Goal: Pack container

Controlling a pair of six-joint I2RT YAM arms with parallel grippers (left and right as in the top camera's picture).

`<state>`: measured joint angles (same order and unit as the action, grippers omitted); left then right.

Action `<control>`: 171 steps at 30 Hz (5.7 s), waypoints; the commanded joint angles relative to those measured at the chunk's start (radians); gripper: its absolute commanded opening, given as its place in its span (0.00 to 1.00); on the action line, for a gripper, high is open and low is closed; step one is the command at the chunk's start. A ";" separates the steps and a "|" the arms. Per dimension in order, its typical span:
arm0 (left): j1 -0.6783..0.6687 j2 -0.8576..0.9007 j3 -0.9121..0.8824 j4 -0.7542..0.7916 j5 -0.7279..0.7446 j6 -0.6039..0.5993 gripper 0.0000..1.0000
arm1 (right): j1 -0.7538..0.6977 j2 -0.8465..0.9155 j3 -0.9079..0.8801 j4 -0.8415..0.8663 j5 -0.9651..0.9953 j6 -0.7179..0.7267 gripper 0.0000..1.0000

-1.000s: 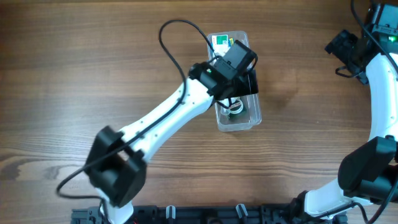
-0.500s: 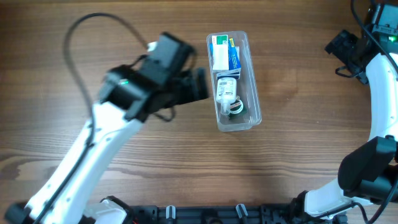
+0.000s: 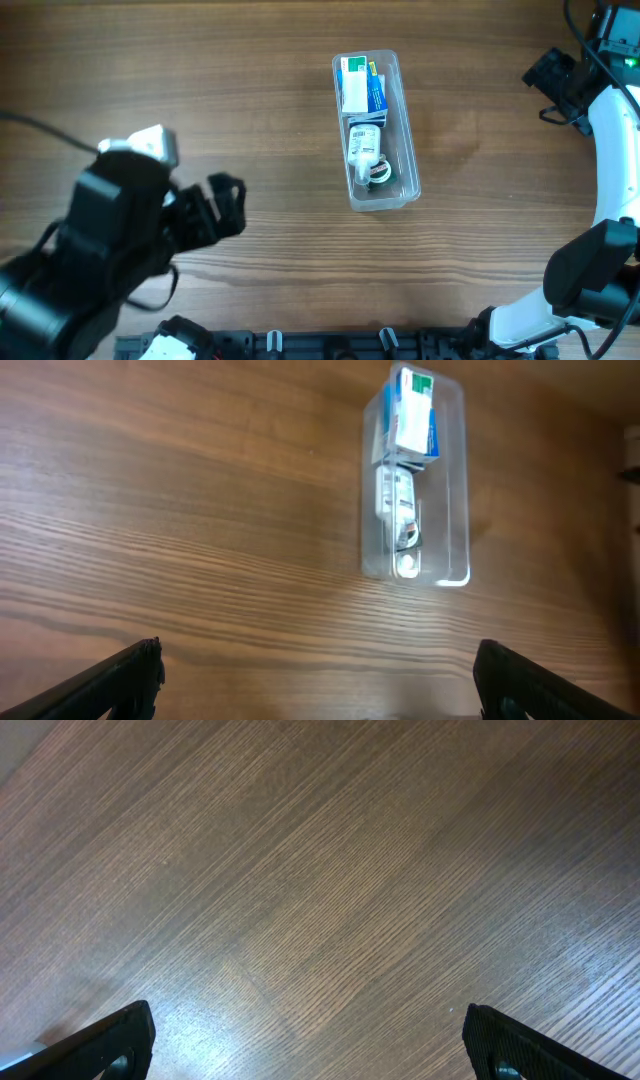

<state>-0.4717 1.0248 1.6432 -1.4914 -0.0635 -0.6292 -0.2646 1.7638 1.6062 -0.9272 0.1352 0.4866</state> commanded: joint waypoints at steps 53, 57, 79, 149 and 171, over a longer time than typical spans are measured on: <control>0.425 -1.008 -1.535 1.483 0.197 0.416 1.00 | 0.005 0.014 -0.006 0.000 -0.002 0.011 1.00; 0.425 -1.023 -1.584 1.548 0.198 0.417 1.00 | 0.005 0.014 -0.006 0.000 -0.002 0.011 1.00; 0.446 -1.022 -1.637 1.429 0.212 0.562 1.00 | 0.005 0.014 -0.006 0.000 -0.002 0.011 1.00; 0.446 -1.022 -1.637 1.429 0.212 0.563 1.00 | 0.253 -1.670 -1.346 0.798 -0.294 -0.319 1.00; 0.446 -1.022 -1.637 1.429 0.212 0.562 1.00 | 0.252 -1.761 -1.601 0.938 -0.180 -0.180 1.00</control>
<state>-0.0360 0.0128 0.0086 -0.0566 0.1402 -0.0864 -0.0174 0.0193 0.0082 0.0166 -0.0666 0.3161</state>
